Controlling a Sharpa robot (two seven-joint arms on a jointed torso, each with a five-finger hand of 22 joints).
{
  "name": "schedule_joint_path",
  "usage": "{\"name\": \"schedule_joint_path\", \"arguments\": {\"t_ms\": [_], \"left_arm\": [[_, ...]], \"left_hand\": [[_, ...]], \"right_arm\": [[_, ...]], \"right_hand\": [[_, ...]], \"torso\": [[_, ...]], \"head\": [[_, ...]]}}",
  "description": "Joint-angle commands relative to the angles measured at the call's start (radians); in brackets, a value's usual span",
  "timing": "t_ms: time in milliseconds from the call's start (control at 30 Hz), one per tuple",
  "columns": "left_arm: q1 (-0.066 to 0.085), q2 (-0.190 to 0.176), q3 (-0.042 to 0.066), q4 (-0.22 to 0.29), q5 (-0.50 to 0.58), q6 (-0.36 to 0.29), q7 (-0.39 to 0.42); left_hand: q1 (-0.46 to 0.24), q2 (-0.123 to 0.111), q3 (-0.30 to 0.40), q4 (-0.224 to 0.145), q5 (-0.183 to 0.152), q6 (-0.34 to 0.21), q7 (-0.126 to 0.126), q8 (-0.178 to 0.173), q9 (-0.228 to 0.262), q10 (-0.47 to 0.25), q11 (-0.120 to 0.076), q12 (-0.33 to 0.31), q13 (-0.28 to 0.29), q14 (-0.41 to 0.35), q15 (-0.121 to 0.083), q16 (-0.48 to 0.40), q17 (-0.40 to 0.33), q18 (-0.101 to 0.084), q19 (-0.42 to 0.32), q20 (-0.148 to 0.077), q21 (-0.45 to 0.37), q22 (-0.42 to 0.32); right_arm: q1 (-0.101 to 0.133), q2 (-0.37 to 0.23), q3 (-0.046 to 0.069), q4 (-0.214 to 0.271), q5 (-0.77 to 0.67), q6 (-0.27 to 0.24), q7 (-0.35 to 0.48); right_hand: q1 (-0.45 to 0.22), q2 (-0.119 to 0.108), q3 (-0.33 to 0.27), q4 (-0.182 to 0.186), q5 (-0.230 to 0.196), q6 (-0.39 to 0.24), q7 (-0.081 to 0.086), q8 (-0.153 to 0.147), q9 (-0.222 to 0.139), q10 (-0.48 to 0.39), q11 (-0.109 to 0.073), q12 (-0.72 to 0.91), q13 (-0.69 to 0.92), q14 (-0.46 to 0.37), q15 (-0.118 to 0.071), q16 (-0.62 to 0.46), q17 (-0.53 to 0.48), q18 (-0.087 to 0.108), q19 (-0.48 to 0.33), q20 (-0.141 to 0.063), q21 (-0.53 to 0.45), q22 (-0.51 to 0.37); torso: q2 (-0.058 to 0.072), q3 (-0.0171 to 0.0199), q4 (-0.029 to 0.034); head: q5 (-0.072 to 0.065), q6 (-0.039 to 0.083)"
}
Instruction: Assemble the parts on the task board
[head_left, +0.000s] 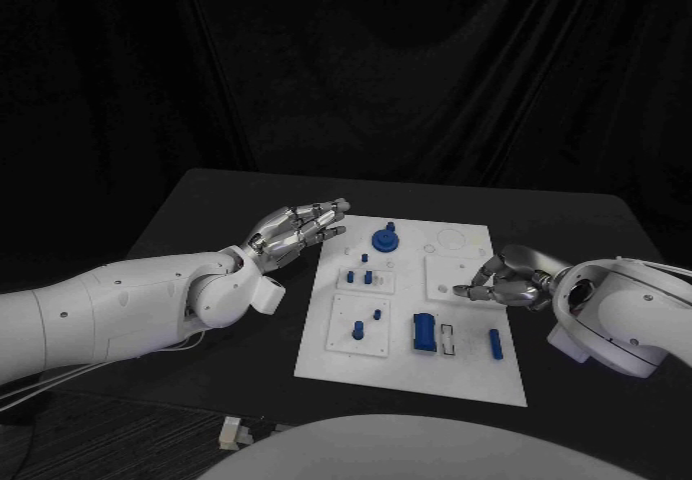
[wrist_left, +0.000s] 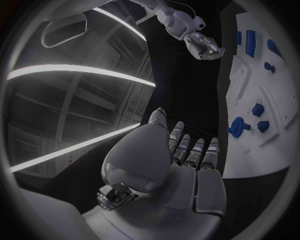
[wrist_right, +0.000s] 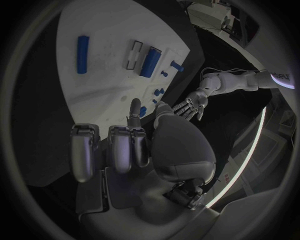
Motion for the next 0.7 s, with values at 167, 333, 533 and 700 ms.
{"name": "schedule_joint_path", "arguments": {"t_ms": [167, 333, 533, 700], "left_arm": [[-0.001, 0.0, 0.001, 0.002, 0.001, 0.009, 0.013], [-0.001, 0.002, 0.001, 0.001, 0.001, 0.01, 0.012], [-0.001, 0.004, 0.001, 0.0, 0.001, 0.013, 0.009], [-0.001, 0.004, 0.001, 0.0, 0.001, 0.013, 0.008]], "left_hand": [[0.011, -0.002, 0.006, 0.001, 0.006, 0.007, 0.001, 0.004, 0.002, 0.005, 0.007, 0.005, 0.002, 0.002, 0.004, 0.005, 0.002, -0.012, 0.007, 0.002, 0.004, -0.002], [0.011, -0.002, 0.006, 0.001, 0.006, 0.009, 0.001, 0.005, 0.002, 0.005, 0.008, 0.005, 0.002, 0.002, 0.004, 0.005, 0.002, -0.013, 0.007, 0.002, 0.004, -0.003], [0.012, -0.001, 0.007, 0.001, 0.006, 0.011, 0.003, 0.006, 0.002, 0.008, 0.012, 0.009, 0.003, 0.002, 0.003, 0.005, 0.002, -0.014, 0.007, 0.002, 0.004, -0.004], [0.012, -0.001, 0.007, 0.001, 0.006, 0.013, 0.004, 0.007, 0.002, 0.01, 0.013, 0.012, 0.003, 0.002, 0.003, 0.005, 0.002, -0.014, 0.006, 0.002, 0.004, -0.005]], "right_arm": [[0.001, -0.024, 0.0, -0.013, -0.135, 0.09, -0.109], [0.0, -0.033, 0.0, -0.026, -0.169, 0.151, -0.132], [-0.006, -0.029, -0.001, -0.048, -0.193, 0.259, -0.156], [-0.015, -0.019, -0.001, -0.065, -0.193, 0.289, -0.163]], "right_hand": [[0.028, 0.011, -0.023, -0.001, -0.052, 0.099, -0.012, -0.022, -0.078, 0.106, -0.001, 0.004, 0.263, 0.074, 0.001, -0.003, 0.092, 0.013, 0.065, 0.005, -0.013, 0.235], [-0.006, 0.025, -0.036, 0.014, -0.2, 0.176, -0.032, -0.016, -0.09, 0.106, -0.018, 0.004, 0.263, 0.079, -0.014, 0.006, 0.116, 0.009, 0.073, -0.01, 0.004, 0.242], [-0.039, 0.029, -0.034, 0.015, -0.256, 0.207, -0.032, -0.055, -0.125, 0.106, -0.019, 0.004, 0.263, 0.08, -0.018, 0.01, 0.125, 0.009, 0.072, -0.015, 0.003, 0.241], [-0.052, 0.027, -0.031, 0.015, -0.272, 0.217, -0.03, -0.081, -0.151, 0.106, -0.017, 0.004, 0.263, 0.08, -0.017, 0.011, 0.129, 0.01, 0.071, -0.015, -0.001, 0.24]], "torso": [[0.0, -0.0009, 0.0], [-0.001, -0.0015, -0.0009], [0.002, -0.0002, 0.0004], [0.001, -0.0005, 0.0017]], "head": [[0.001, 0.0], [0.001, 0.0], [0.0, 0.0], [-0.002, 0.0]]}}
